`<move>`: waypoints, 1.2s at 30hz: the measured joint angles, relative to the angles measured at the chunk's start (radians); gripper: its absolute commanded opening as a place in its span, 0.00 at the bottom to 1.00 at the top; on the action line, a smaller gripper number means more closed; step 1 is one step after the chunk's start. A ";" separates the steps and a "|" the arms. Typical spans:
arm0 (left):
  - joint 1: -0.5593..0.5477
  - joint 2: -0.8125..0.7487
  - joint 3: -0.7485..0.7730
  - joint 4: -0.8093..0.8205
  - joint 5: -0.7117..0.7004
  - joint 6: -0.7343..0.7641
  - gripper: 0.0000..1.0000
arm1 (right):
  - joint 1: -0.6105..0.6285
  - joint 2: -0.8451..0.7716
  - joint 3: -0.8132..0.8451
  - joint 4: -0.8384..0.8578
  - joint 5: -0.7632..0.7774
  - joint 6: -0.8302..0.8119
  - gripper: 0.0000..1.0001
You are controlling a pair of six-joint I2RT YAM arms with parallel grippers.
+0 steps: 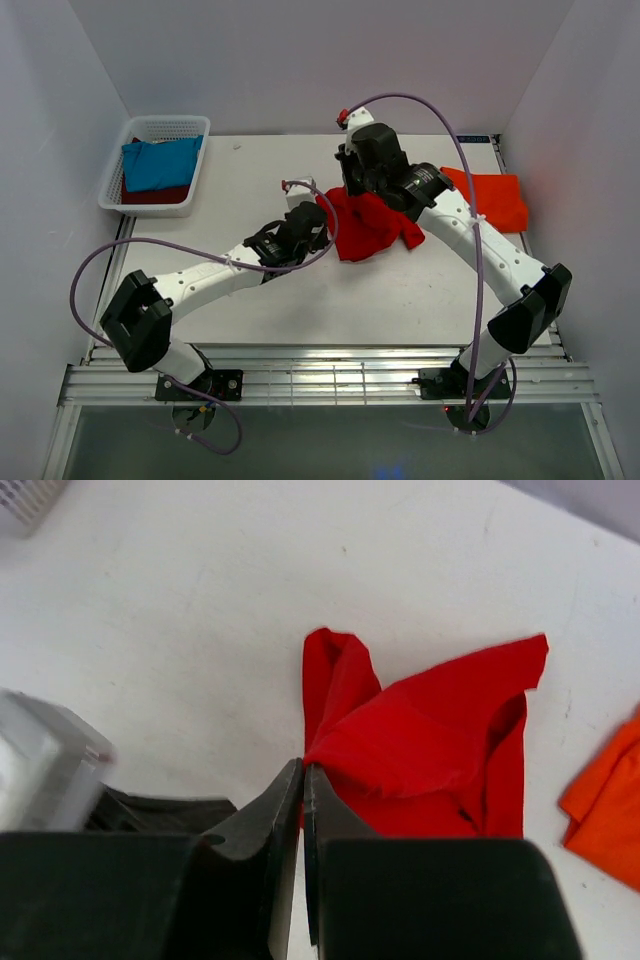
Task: Fold and stack the t-shirts
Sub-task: Flatten the tshirt out
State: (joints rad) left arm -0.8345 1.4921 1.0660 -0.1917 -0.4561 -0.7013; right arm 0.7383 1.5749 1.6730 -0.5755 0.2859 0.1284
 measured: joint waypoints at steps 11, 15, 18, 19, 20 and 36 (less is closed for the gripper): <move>-0.089 -0.159 -0.082 -0.027 -0.086 -0.066 0.00 | 0.103 0.032 0.478 -0.132 0.029 -0.002 0.08; -0.085 -0.244 -0.082 -0.024 -0.116 -0.066 0.00 | 0.101 -0.011 0.510 -0.121 0.025 0.004 0.08; -0.085 -0.263 -0.082 -0.017 -0.137 -0.063 0.00 | 0.101 -0.071 0.413 -0.100 0.030 0.012 0.08; -0.085 -0.256 -0.082 -0.015 -0.141 -0.061 0.00 | 0.101 -0.082 0.382 -0.100 0.037 0.014 0.08; -0.085 -0.241 -0.082 -0.014 -0.146 -0.059 0.00 | 0.101 -0.085 0.362 -0.100 0.045 0.016 0.08; 0.066 0.257 0.057 0.022 -0.271 0.128 0.00 | 0.005 0.003 0.040 -0.014 0.195 0.021 0.08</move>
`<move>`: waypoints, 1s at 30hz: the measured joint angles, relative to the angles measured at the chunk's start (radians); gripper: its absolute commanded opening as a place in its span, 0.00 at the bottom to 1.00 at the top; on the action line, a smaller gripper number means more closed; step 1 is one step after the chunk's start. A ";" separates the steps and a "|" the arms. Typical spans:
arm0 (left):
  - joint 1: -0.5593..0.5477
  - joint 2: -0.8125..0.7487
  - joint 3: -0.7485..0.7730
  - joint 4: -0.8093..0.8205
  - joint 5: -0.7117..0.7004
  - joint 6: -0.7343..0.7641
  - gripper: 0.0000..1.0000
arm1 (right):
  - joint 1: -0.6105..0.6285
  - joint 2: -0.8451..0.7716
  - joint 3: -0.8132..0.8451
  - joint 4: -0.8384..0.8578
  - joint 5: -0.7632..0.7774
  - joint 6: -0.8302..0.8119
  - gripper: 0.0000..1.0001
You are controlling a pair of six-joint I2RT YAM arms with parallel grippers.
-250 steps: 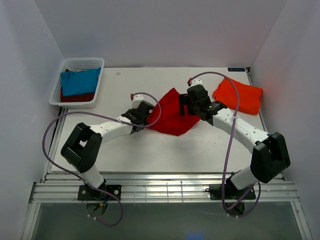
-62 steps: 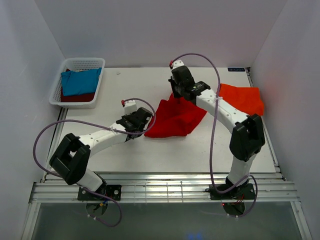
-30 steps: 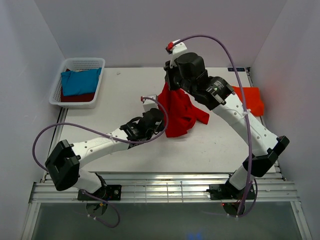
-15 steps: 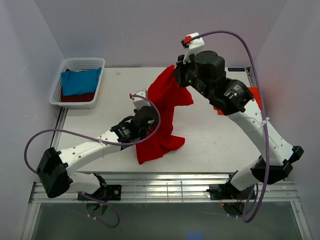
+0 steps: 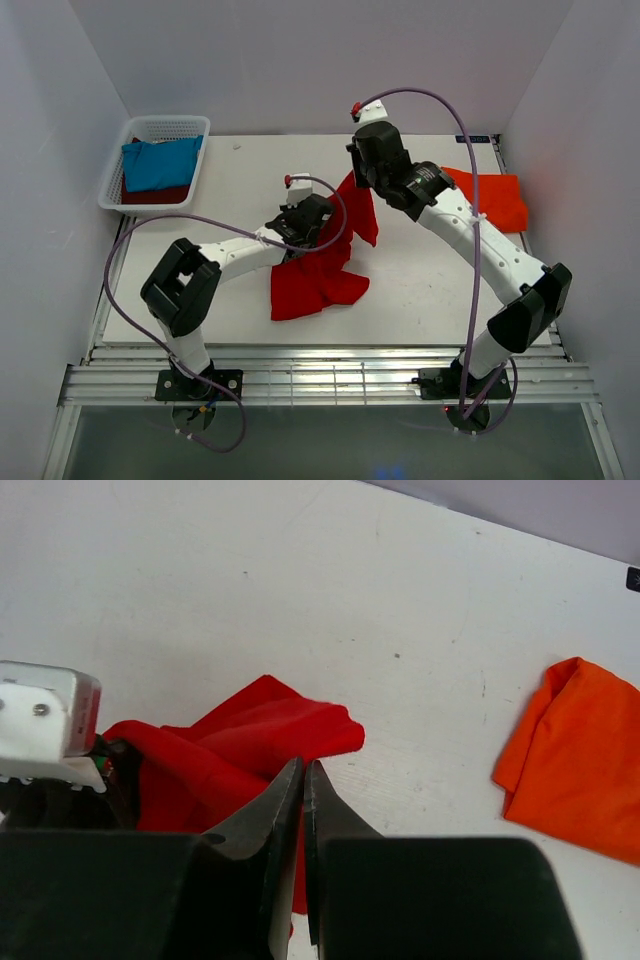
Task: Fold and stack the t-shirts
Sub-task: Flatten the tshirt out
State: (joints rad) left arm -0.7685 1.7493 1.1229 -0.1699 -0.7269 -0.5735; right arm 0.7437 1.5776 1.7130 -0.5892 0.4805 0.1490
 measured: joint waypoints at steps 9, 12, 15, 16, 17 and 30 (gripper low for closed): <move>-0.021 -0.089 -0.032 0.024 0.050 0.028 0.11 | -0.109 0.166 -0.035 0.095 0.019 0.002 0.19; -0.111 -0.187 -0.150 0.003 0.069 -0.007 0.32 | -0.135 0.247 -0.034 0.105 0.014 0.010 0.63; -0.200 -0.239 -0.241 -0.034 0.098 -0.063 0.45 | -0.152 0.331 -0.034 0.111 0.003 0.007 0.85; -0.220 -0.247 -0.266 -0.047 0.107 -0.081 0.45 | -0.155 0.354 -0.034 0.111 0.000 0.006 0.85; -0.235 -0.251 -0.288 -0.066 0.114 -0.105 0.43 | -0.156 0.371 -0.034 0.109 -0.005 0.007 0.85; -0.355 -0.204 -0.366 -0.224 0.088 -0.339 0.34 | -0.156 0.311 -0.155 0.145 -0.042 0.052 0.85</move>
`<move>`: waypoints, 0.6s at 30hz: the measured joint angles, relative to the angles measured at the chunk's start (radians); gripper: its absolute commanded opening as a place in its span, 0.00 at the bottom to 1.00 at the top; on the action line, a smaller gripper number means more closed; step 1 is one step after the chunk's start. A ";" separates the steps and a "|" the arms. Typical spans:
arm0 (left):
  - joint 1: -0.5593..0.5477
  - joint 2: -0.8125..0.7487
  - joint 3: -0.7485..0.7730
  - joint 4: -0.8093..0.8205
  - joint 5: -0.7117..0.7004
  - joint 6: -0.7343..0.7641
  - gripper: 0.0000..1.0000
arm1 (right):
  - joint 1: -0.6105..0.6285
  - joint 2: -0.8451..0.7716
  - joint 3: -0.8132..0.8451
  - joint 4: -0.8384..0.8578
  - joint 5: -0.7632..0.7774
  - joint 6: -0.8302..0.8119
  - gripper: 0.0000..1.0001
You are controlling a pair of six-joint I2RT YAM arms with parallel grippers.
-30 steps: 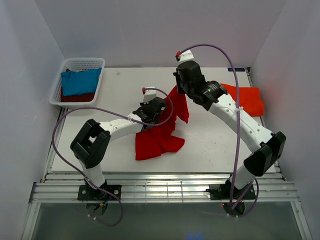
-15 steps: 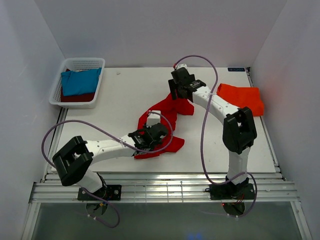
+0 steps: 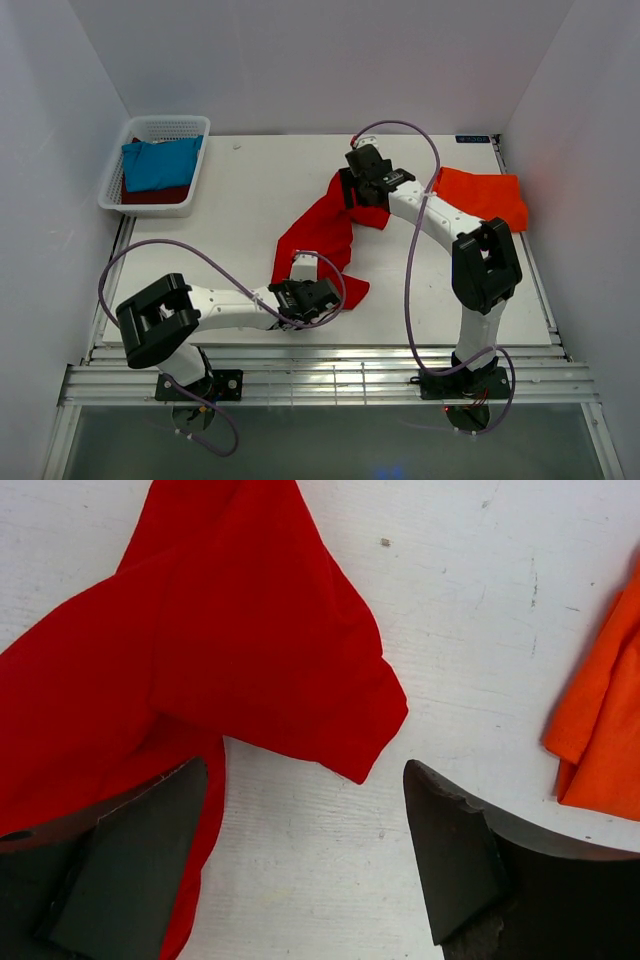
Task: Fold and stack the t-shirts
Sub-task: Flatten the tshirt out
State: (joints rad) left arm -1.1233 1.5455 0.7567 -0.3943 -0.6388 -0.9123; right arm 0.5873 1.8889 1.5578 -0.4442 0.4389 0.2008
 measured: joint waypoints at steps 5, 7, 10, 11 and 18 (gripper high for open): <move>-0.058 0.002 0.022 -0.033 -0.008 -0.033 0.33 | 0.000 -0.003 -0.012 0.007 0.001 0.001 0.84; -0.074 0.002 0.030 -0.043 -0.008 -0.043 0.25 | 0.000 -0.003 -0.021 0.006 0.000 0.002 0.83; -0.083 0.015 0.037 -0.053 -0.009 -0.064 0.00 | 0.000 -0.003 -0.038 0.007 0.000 0.003 0.82; -0.084 0.027 0.043 -0.061 -0.012 -0.072 0.00 | 0.000 -0.003 -0.045 0.009 0.000 0.004 0.82; -0.089 0.043 0.091 -0.181 -0.061 -0.129 0.00 | 0.000 -0.003 -0.129 0.024 -0.014 0.006 0.81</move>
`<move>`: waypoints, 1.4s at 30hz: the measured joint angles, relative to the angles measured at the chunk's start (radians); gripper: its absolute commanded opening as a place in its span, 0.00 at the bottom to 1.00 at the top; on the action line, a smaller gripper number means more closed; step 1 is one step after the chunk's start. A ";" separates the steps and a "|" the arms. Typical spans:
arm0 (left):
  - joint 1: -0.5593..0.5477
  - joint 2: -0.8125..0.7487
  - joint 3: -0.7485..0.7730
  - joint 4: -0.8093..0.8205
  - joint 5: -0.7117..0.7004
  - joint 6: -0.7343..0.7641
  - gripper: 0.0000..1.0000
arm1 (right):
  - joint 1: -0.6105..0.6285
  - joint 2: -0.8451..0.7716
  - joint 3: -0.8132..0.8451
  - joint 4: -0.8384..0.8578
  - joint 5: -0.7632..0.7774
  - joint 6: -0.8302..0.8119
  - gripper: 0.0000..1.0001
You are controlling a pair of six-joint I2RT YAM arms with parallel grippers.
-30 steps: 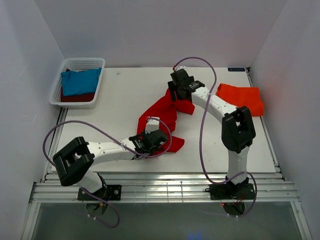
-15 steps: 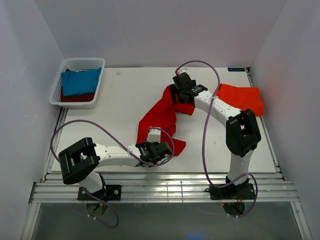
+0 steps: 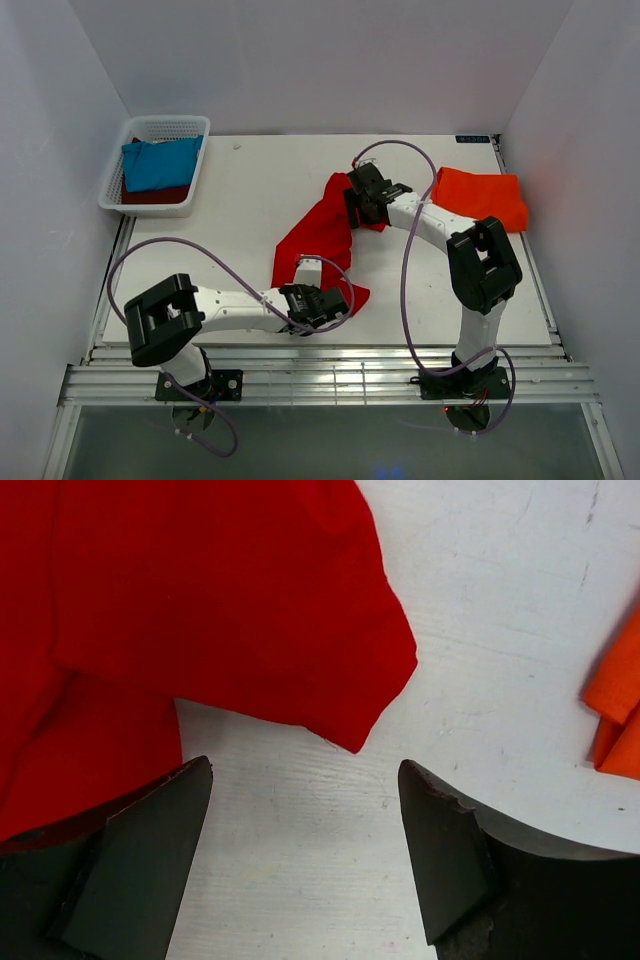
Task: Fold and stack the t-shirts
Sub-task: Flatten the tshirt out
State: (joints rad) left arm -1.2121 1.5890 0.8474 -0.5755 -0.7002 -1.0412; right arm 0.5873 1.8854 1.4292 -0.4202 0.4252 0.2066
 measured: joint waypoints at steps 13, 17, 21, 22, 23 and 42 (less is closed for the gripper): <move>-0.001 -0.150 0.040 -0.162 -0.071 -0.045 0.00 | -0.020 0.084 -0.046 0.049 -0.031 -0.008 0.68; -0.001 -0.149 0.040 -0.185 -0.071 -0.063 0.00 | -0.039 0.127 -0.036 0.066 -0.044 -0.008 0.59; -0.001 -0.150 0.040 -0.200 -0.070 -0.079 0.00 | -0.050 0.140 -0.030 0.085 -0.052 -0.008 0.47; -0.001 -0.150 0.040 -0.204 -0.071 -0.082 0.00 | -0.052 0.142 -0.026 0.086 -0.054 -0.010 0.42; -0.001 -0.150 0.040 -0.209 -0.071 -0.085 0.00 | -0.055 0.146 -0.025 0.089 -0.055 -0.009 0.37; 0.048 -0.275 0.232 -0.422 -0.225 -0.069 0.00 | -0.056 -0.082 0.051 -0.090 0.004 -0.053 0.08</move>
State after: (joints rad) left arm -1.1645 1.3144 1.0790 -0.9977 -0.9253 -1.1103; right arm 0.5312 1.8034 1.4803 -0.5106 0.4294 0.1532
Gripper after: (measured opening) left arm 0.013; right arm 0.086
